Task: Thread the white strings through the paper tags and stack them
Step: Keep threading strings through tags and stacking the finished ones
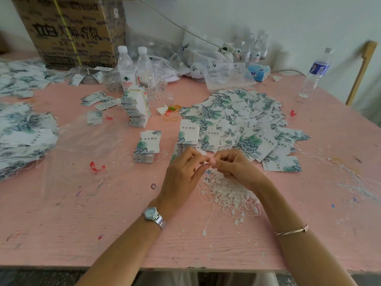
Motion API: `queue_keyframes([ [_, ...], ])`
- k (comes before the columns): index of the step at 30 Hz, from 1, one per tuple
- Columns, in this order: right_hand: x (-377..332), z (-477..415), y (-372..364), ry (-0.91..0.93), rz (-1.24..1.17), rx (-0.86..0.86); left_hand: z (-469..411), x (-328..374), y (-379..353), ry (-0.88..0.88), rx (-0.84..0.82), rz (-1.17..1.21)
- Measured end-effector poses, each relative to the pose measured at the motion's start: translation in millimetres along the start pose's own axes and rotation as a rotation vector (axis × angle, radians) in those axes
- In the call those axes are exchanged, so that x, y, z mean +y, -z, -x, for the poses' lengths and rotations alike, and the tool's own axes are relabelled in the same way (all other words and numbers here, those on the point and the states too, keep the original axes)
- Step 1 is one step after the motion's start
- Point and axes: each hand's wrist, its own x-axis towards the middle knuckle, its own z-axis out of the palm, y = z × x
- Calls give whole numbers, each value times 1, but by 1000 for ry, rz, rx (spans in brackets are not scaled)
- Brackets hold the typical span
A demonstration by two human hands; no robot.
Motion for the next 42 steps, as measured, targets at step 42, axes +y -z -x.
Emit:
queue_keyframes([
  [42,0,-4,-2,21,-205,208,-11,-26,13,-180,529,-499],
])
